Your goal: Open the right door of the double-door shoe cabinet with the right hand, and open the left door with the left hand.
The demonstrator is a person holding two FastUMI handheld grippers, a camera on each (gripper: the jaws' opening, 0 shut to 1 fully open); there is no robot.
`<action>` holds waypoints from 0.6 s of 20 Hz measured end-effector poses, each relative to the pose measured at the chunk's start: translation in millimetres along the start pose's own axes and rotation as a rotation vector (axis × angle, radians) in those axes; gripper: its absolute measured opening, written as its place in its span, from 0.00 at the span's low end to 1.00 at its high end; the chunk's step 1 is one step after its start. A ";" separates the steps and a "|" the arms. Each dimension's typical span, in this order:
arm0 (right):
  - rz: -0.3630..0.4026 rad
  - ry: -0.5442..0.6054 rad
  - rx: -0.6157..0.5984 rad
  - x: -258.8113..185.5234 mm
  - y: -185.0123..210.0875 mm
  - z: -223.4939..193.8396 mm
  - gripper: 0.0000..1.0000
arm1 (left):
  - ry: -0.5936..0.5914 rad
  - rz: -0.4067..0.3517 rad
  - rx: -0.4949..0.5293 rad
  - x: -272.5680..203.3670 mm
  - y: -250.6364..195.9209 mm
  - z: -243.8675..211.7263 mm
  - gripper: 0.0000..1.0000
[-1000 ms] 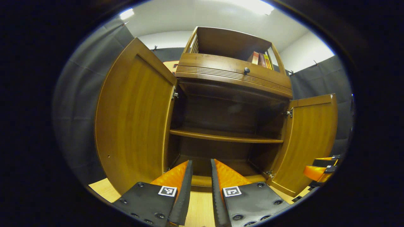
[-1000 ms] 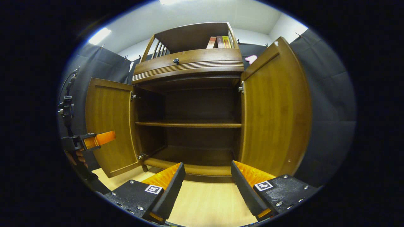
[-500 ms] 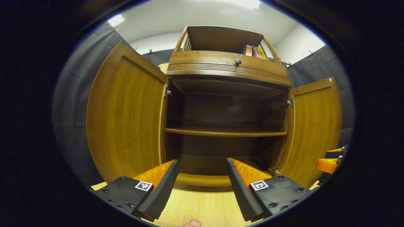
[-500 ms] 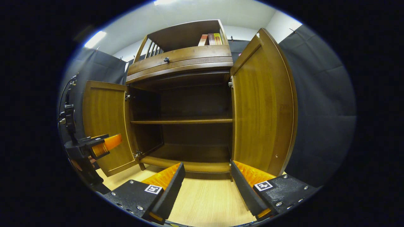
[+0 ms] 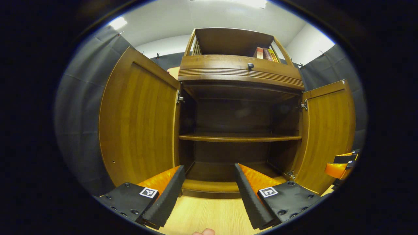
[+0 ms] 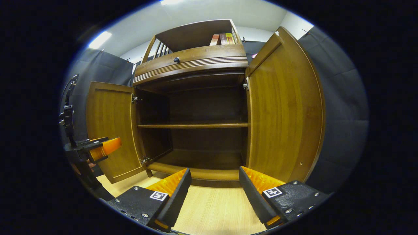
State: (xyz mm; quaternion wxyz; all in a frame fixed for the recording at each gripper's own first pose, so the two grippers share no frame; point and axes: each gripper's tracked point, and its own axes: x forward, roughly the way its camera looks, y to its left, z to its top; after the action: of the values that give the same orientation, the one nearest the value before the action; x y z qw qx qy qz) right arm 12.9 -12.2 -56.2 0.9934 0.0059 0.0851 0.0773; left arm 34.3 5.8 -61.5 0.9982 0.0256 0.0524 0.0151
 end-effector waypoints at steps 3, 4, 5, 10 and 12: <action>0.005 0.005 0.010 2.4 4.8 -1.6 0.90 | -0.004 0.001 0.003 2.9 3.2 1.7 0.97; 0.010 0.003 0.017 1.6 7.3 -0.2 0.91 | -0.007 0.004 0.004 4.3 4.2 2.4 0.97; 0.011 0.006 0.017 1.8 8.3 -1.5 0.91 | -0.009 0.006 0.002 4.8 5.1 2.6 0.99; -0.008 0.015 0.003 2.2 2.8 -7.2 0.91 | -0.007 0.002 -0.009 8.3 2.7 1.0 0.95; -0.010 0.010 0.008 1.6 2.4 -5.5 1.00 | -0.012 -0.002 -0.005 10.5 2.4 3.2 0.96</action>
State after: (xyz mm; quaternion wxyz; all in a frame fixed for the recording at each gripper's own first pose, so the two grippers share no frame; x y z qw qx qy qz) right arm 13.1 -9.7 -61.8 0.9932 0.0089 0.0905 0.0722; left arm 45.0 8.4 -59.3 0.9985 0.0234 0.0464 0.0142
